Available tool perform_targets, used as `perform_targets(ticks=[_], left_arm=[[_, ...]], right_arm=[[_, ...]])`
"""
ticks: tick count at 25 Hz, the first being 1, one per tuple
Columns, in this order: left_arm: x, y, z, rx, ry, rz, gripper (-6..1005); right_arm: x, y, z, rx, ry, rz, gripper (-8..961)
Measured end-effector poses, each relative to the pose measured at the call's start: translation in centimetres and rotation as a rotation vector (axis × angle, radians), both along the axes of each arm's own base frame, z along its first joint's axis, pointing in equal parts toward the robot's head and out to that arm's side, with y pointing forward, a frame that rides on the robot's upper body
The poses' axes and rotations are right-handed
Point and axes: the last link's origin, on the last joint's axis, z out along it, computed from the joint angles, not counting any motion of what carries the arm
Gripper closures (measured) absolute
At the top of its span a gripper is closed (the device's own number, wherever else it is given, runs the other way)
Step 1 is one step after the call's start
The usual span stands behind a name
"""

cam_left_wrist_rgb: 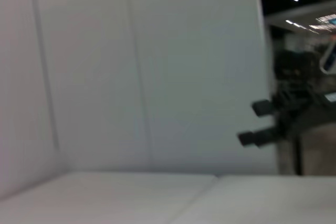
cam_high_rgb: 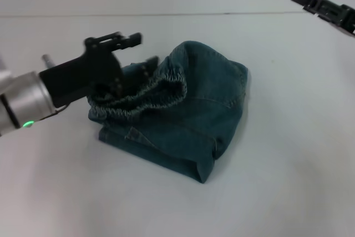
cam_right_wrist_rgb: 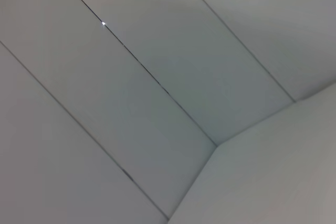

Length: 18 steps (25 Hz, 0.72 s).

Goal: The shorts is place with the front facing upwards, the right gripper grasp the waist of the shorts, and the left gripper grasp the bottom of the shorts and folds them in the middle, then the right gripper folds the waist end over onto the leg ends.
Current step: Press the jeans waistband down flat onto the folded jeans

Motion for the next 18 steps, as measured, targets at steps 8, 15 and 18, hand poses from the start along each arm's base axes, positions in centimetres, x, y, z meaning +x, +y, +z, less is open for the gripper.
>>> perform_targets(ticks=[8, 15, 18], left_arm=[[2.2, 0.6, -1.8, -0.132, 0.189, -0.032, 357], [1.7, 2.3, -3.3, -0.052, 0.307, 0.039, 103], [1.6, 2.7, -3.0, -0.029, 0.307, 0.054, 98]], right_arm=[[0.9, -0.9, 1.3, 0.038, 0.000, 0.008, 72], [1.0, -1.5, 2.2, 0.058, 0.027, 0.033, 73], [0.9, -1.5, 2.2, 0.056, 0.029, 0.040, 73]])
